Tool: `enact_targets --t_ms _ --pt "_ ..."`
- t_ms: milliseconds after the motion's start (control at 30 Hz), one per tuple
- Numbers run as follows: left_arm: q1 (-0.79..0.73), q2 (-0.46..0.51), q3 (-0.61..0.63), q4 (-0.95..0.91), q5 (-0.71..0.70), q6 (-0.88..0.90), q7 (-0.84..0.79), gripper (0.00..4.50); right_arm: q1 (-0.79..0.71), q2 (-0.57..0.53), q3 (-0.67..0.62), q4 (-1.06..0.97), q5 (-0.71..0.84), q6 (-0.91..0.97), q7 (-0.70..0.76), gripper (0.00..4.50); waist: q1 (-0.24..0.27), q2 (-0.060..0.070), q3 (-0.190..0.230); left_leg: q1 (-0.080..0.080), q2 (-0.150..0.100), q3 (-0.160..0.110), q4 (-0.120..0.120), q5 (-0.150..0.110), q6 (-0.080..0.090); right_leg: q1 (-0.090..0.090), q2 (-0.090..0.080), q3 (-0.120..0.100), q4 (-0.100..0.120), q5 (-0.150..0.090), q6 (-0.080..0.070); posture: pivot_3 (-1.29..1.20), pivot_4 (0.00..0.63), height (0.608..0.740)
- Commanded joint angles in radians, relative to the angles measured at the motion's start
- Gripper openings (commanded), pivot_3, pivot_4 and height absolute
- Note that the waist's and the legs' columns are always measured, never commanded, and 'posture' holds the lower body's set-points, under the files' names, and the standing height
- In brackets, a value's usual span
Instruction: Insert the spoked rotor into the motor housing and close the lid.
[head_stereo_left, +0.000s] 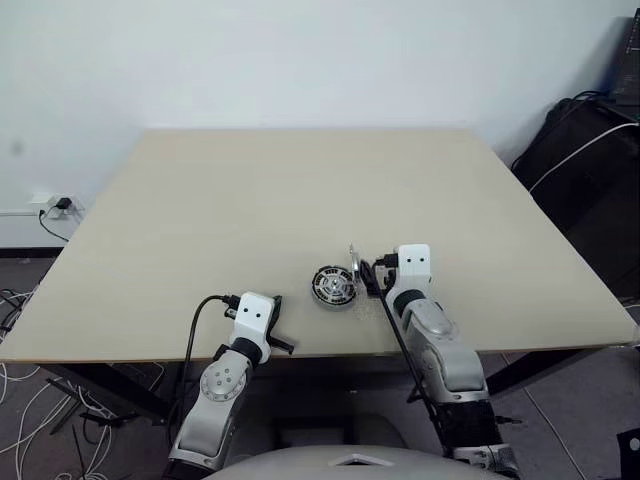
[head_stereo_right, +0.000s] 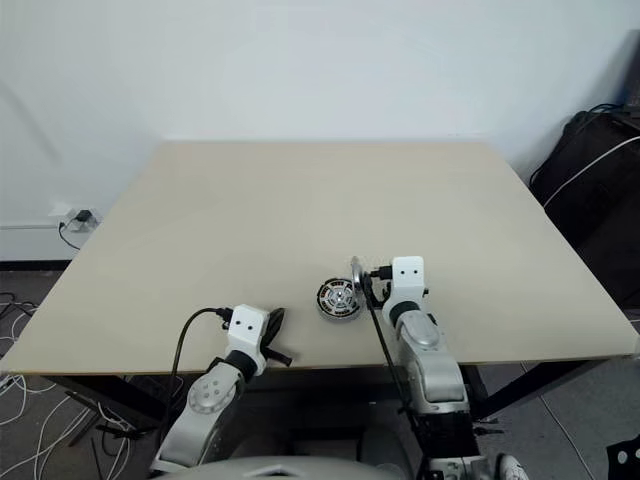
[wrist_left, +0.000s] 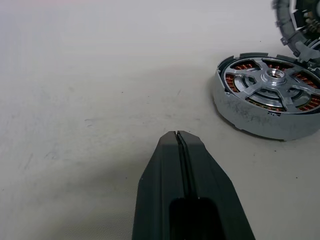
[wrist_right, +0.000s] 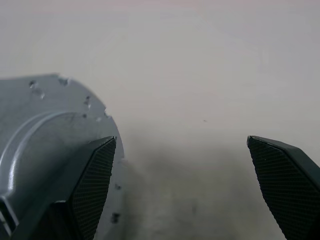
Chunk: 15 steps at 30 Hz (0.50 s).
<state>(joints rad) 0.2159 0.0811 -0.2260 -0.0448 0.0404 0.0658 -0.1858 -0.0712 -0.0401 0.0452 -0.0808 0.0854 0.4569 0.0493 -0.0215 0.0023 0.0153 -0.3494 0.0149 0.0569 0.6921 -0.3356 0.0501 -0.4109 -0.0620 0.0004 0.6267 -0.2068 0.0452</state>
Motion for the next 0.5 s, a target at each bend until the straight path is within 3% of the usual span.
enact_targets --t_ms 33,500 --pt "-0.007 -0.004 -0.001 -0.015 0.004 -0.005 0.004 0.00 -0.033 0.010 0.036 -0.007 -0.012 -0.035 0.022 4.47 -0.002 0.000 0.000 0.000 0.000 0.000 0.000 0.000 0.000 0.000 0.000 0.000 0.000 0.000 0.000 0.00 0.000 0.740" --pt "-0.016 -0.003 0.001 -0.021 -0.002 -0.003 0.003 0.00 -0.064 0.012 0.080 0.115 -0.033 -0.073 0.075 4.47 -0.006 0.000 0.000 0.000 0.000 0.000 0.000 0.000 0.000 0.000 0.000 0.000 0.000 0.000 0.000 0.00 0.000 0.740"
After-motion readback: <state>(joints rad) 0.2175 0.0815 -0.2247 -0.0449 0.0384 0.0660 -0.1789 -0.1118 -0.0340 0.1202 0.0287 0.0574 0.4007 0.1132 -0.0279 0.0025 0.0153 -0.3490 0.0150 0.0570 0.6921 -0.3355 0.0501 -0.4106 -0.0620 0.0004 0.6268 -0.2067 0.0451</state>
